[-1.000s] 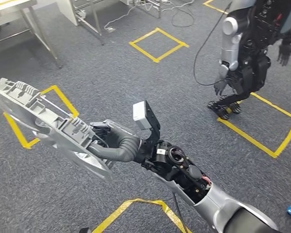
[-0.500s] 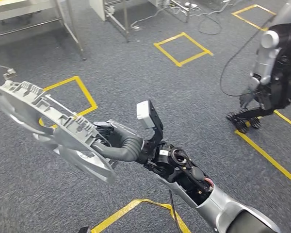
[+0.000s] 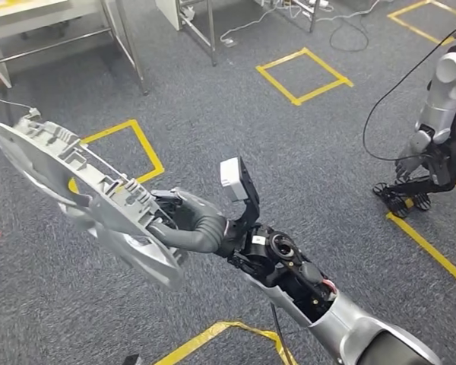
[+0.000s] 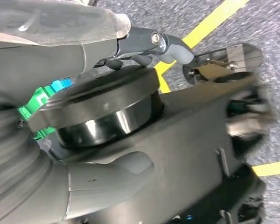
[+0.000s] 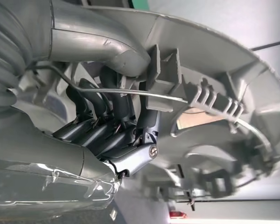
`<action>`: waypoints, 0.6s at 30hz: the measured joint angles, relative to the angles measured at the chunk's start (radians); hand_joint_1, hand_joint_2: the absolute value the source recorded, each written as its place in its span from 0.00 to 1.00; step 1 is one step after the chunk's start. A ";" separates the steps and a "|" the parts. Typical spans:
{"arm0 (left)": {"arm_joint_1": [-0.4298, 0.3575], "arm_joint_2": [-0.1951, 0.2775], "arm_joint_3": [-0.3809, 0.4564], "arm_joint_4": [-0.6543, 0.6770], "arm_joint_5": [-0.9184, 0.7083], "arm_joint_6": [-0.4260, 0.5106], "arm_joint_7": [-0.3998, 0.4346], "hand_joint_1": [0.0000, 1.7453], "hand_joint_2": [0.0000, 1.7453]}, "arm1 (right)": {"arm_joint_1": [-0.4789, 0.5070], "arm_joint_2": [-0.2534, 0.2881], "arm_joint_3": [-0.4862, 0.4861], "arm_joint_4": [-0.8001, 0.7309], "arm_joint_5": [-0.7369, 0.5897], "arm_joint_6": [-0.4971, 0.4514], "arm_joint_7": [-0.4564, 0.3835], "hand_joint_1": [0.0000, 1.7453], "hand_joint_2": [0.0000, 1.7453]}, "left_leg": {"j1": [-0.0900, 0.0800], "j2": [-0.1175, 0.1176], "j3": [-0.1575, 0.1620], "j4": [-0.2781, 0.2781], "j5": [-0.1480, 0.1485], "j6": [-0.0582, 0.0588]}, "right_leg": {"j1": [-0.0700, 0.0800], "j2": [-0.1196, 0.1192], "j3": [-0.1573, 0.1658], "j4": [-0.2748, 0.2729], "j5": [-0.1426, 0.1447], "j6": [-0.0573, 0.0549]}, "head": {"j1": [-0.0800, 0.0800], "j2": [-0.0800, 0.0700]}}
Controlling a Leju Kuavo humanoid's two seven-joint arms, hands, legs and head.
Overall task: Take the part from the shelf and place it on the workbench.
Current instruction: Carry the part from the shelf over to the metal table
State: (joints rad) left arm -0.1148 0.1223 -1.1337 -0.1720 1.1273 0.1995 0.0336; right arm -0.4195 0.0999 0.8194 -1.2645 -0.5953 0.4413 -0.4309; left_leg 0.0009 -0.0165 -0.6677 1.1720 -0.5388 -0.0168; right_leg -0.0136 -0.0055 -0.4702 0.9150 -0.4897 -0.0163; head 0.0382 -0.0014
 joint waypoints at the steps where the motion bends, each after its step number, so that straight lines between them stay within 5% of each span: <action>1: 0.001 0.001 0.000 0.000 0.001 0.000 0.000 0.00 1.00 | 0.001 0.000 0.000 0.000 -0.001 0.002 -0.001 0.94 1.00 | 0.003 0.001 -0.045 0.055 -0.001 -0.004 | -0.001 0.000 0.013 -0.001 -0.011 0.001 | -0.004 0.000; 3: 0.003 0.002 0.000 0.000 0.004 0.001 0.000 0.00 1.00 | 0.001 0.000 0.000 0.001 -0.002 0.009 -0.002 0.94 1.00 | 0.007 0.004 -0.079 0.041 0.069 -0.010 | -0.006 0.001 0.049 -0.001 -0.041 0.007 | -0.011 0.000; 5: 0.006 0.002 0.000 0.000 0.007 0.003 0.002 0.00 1.00 | 0.001 0.000 0.000 0.003 -0.003 0.017 -0.003 0.94 1.00 | 0.011 0.012 -0.050 -0.089 0.179 -0.016 | -0.011 0.002 0.088 -0.003 -0.075 0.018 | -0.019 0.000; 6: 0.008 0.002 0.000 0.000 0.009 0.005 0.003 0.00 1.00 | 0.000 0.000 0.000 0.004 -0.005 0.022 -0.003 0.94 1.00 | 0.008 0.016 -0.030 -0.142 0.206 -0.016 | -0.011 0.003 0.101 -0.006 -0.091 0.025 | -0.026 0.000; 9: 0.009 0.000 0.001 0.000 0.013 0.007 0.006 0.00 1.00 | -0.005 0.001 0.002 0.008 -0.007 0.030 -0.006 0.94 1.00 | 0.000 0.018 0.009 -0.191 0.163 0.005 | -0.006 0.003 0.123 -0.018 -0.110 0.043 | -0.033 0.000; 11: 0.010 -0.001 0.001 0.000 0.015 0.008 0.006 0.00 1.00 | -0.009 0.001 0.002 0.009 -0.004 0.034 -0.008 0.94 1.00 | 0.004 0.013 0.036 -0.203 0.136 0.025 | -0.007 0.003 0.113 0.031 -0.091 0.054 | -0.027 0.000; 13: 0.016 -0.001 0.001 0.001 0.018 0.010 0.007 0.00 1.00 | -0.010 0.001 0.003 0.015 0.001 0.035 -0.010 0.94 1.00 | 0.009 0.009 0.079 -0.220 0.114 0.038 | -0.008 0.003 0.044 0.168 -0.074 0.064 | -0.018 0.000; 15: 0.023 -0.002 0.001 0.001 0.019 0.011 0.007 0.00 1.00 | -0.008 0.000 0.003 0.023 0.005 0.035 -0.011 0.94 1.00 | 0.009 0.007 0.119 -0.239 0.097 0.043 | -0.008 0.003 -0.041 0.289 -0.102 0.069 | -0.008 0.000; 18: 0.026 -0.002 0.001 0.000 0.019 0.011 0.007 0.00 1.00 | -0.006 0.000 0.003 0.026 0.006 0.035 -0.011 0.94 1.00 | 0.009 0.005 0.136 -0.248 0.090 0.044 | -0.007 0.003 -0.077 0.328 -0.131 0.069 | -0.005 0.000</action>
State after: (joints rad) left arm -0.0886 0.1202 -1.1326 -0.1716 1.1464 0.2110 0.0404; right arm -0.4257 0.0999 0.8228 -1.2386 -0.5890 0.4761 -0.4418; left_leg 0.0098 -0.0111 -0.5322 0.9242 -0.4484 0.0269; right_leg -0.0211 -0.0023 -0.5471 1.2430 -0.6203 0.0531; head 0.0335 -0.0011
